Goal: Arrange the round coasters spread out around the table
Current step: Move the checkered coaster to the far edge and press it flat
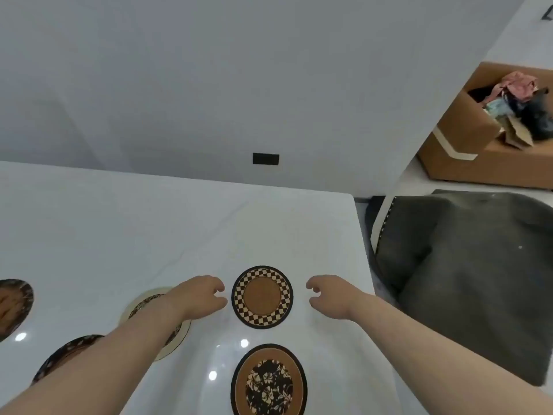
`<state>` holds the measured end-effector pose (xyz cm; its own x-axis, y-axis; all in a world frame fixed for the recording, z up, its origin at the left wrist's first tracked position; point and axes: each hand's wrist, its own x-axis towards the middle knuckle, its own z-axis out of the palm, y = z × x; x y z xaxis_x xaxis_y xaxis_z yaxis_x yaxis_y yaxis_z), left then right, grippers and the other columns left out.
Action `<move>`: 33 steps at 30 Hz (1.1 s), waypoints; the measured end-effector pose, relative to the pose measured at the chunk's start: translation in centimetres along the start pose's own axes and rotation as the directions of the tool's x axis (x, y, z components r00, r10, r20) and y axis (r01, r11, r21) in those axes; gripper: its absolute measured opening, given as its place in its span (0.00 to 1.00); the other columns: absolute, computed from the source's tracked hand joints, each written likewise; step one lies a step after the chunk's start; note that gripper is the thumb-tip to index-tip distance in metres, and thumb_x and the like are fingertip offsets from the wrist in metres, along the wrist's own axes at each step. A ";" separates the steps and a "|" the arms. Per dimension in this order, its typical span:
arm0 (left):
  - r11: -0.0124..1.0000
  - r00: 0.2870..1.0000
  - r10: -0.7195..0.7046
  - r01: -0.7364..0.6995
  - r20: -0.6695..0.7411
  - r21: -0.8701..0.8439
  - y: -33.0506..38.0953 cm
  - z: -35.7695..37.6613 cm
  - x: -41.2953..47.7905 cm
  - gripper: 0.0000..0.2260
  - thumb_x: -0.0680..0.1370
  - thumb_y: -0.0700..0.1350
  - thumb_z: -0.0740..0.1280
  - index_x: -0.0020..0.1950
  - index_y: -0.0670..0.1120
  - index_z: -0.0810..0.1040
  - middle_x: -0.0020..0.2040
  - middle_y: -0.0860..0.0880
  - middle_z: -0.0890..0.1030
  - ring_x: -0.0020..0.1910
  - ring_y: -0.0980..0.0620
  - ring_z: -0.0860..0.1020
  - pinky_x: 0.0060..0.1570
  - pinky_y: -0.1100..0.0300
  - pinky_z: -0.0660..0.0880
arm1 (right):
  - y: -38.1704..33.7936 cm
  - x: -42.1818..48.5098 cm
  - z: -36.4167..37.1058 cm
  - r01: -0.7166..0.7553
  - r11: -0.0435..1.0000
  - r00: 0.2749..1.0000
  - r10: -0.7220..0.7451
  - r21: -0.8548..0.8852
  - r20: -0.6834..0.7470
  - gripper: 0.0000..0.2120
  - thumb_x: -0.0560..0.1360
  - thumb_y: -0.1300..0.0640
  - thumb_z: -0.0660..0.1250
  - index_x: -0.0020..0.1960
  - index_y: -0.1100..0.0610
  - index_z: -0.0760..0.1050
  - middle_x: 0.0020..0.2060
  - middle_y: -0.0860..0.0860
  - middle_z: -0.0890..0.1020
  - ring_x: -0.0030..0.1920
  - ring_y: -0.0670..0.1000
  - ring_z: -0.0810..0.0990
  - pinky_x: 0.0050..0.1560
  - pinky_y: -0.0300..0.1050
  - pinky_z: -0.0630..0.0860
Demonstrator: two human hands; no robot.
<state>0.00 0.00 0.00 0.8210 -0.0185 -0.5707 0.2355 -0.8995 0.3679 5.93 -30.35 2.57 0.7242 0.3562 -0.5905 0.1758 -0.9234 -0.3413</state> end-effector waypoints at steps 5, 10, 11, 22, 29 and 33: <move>1.000 0.998 0.003 -0.003 0.063 0.000 -1.3 0.4 2.5 0.23 0.77 0.54 0.62 0.71 0.49 0.69 0.71 0.50 0.71 0.67 0.52 0.70 0.64 0.59 0.67 | -0.9 2.7 1.1 -0.078 0.997 0.997 0.077 0.027 0.025 0.22 0.78 0.54 0.60 0.71 0.54 0.67 0.69 0.52 0.72 0.67 0.52 0.70 0.66 0.44 0.66; 0.980 0.997 0.015 -0.001 0.070 -0.197 -1.2 1.4 4.4 0.11 0.78 0.49 0.63 0.56 0.47 0.77 0.55 0.49 0.77 0.53 0.52 0.74 0.54 0.59 0.69 | -1.6 5.4 2.7 -0.169 0.979 0.985 0.170 0.113 0.002 0.23 0.77 0.53 0.60 0.71 0.58 0.68 0.68 0.54 0.74 0.67 0.53 0.71 0.65 0.44 0.66; 0.965 0.998 0.007 0.009 0.060 -0.264 -1.2 1.7 4.7 0.05 0.77 0.49 0.64 0.50 0.48 0.74 0.50 0.49 0.75 0.48 0.52 0.73 0.51 0.58 0.69 | -1.7 5.9 3.0 -0.188 0.970 0.981 0.192 0.151 -0.013 0.22 0.77 0.53 0.60 0.70 0.59 0.70 0.67 0.55 0.74 0.67 0.54 0.71 0.65 0.44 0.67; 0.735 0.988 -0.143 0.142 0.054 -0.662 -0.3 4.1 7.1 0.03 0.74 0.40 0.66 0.42 0.41 0.76 0.39 0.43 0.75 0.36 0.49 0.74 0.41 0.54 0.72 | -1.4 9.3 6.1 -0.270 0.840 0.937 0.341 0.470 -0.072 0.12 0.71 0.59 0.63 0.42 0.68 0.76 0.39 0.62 0.80 0.43 0.58 0.80 0.45 0.51 0.77; 0.509 0.939 -0.340 0.236 0.058 -0.828 -0.5 5.3 7.8 0.12 0.73 0.33 0.69 0.54 0.43 0.77 0.48 0.43 0.81 0.42 0.48 0.81 0.36 0.61 0.77 | -0.5 9.9 6.9 -0.281 0.653 0.905 0.423 0.703 -0.032 0.10 0.66 0.62 0.65 0.39 0.70 0.76 0.39 0.71 0.75 0.34 0.58 0.76 0.51 0.61 0.80; 0.523 0.940 -0.340 0.211 0.025 -0.826 -0.3 5.6 7.7 0.08 0.71 0.31 0.70 0.45 0.43 0.81 0.40 0.45 0.83 0.35 0.52 0.80 0.30 0.65 0.75 | -0.3 9.8 7.2 -0.278 0.582 0.900 0.435 0.764 -0.004 0.03 0.69 0.62 0.69 0.39 0.58 0.81 0.40 0.59 0.84 0.42 0.55 0.83 0.47 0.58 0.83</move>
<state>3.32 -2.34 -8.60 0.6784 0.2777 -0.6802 0.7262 -0.1137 0.6780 8.23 -25.59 -8.39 0.7311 -0.0818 -0.6774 -0.6088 -0.5265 -0.5935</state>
